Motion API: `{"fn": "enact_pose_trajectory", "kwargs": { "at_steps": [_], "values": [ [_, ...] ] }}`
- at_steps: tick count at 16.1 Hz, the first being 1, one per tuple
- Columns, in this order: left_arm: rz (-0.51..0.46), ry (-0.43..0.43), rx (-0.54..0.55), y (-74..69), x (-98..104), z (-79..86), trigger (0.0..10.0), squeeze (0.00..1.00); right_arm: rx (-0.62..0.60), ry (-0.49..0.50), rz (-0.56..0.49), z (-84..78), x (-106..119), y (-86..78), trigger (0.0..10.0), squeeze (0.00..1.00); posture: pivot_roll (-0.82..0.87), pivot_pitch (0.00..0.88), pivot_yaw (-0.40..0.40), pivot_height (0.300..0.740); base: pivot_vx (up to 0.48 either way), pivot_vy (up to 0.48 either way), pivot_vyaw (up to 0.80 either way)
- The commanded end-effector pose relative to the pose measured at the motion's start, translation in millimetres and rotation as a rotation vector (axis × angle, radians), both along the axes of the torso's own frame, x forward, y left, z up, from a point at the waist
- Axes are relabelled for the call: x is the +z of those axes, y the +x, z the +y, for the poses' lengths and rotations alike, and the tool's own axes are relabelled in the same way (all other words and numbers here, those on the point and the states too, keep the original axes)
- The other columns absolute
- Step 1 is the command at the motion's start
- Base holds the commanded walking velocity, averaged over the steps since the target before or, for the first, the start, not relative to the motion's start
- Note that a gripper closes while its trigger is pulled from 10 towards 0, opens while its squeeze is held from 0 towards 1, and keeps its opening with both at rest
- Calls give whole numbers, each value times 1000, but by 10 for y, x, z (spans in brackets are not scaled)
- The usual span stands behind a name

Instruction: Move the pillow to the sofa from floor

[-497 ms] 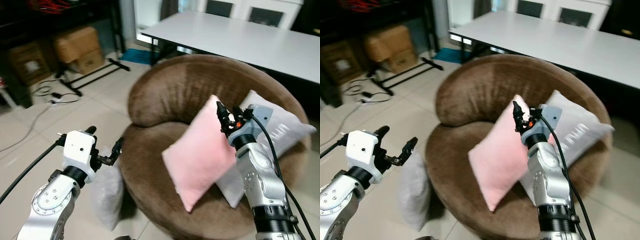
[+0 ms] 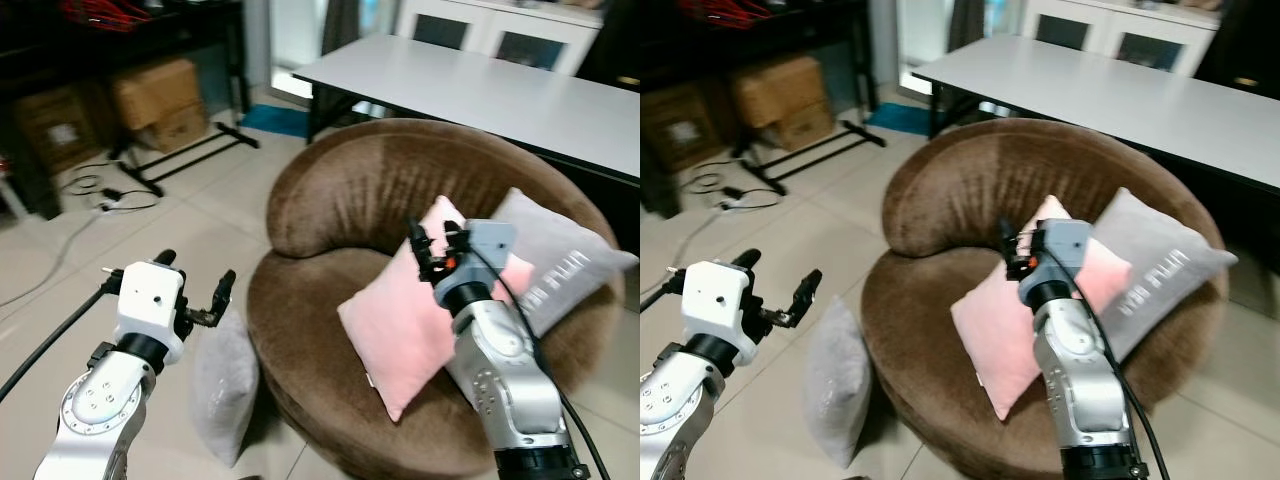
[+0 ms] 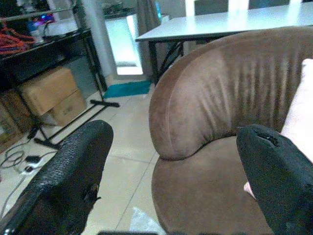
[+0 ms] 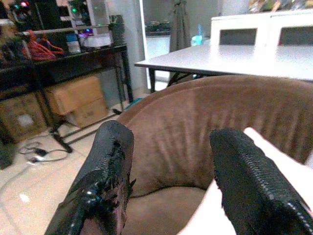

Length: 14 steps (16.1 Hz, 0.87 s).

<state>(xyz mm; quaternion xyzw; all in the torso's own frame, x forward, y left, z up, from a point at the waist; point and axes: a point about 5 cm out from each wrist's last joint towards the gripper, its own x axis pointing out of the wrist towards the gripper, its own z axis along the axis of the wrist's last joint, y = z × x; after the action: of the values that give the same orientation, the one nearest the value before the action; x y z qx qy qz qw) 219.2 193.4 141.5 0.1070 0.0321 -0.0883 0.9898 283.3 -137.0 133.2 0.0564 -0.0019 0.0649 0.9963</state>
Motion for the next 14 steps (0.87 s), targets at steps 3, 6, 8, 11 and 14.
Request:
{"fn": "enact_pose_trajectory", "kwargs": {
  "at_steps": [3, 6, 8, 11, 14],
  "values": [
    [8, 4, 10, 31, -20, -13, 10000, 0, 43, 13, -9, 34, 54, -46, 10000, 1000, -10, 0, -15, 740, 0, 271, 0],
    [4, 1, 39, 35, -22, 8, 10000, 0, 109, -8, 20, 131, 27, -34, 10000, 1000, 6, 0, -42, 740, 0, 271, 0],
    [-1, -3, 54, 45, -18, 10, 10000, 0, 117, -34, 36, 139, 4, -22, 10000, 1000, 12, 0, -53, 740, 0, 272, 0],
    [5, -12, 61, 31, -37, 2, 10000, 0, 142, -45, 42, 138, 14, -7, 10000, 1000, 11, 0, -59, 740, 0, 271, 0],
    [6, -18, 64, 52, -42, -7, 10000, 0, 133, -55, 31, 120, 40, 10, 10000, 1000, 3, 0, -57, 740, 0, 275, 0]
  ]
}}
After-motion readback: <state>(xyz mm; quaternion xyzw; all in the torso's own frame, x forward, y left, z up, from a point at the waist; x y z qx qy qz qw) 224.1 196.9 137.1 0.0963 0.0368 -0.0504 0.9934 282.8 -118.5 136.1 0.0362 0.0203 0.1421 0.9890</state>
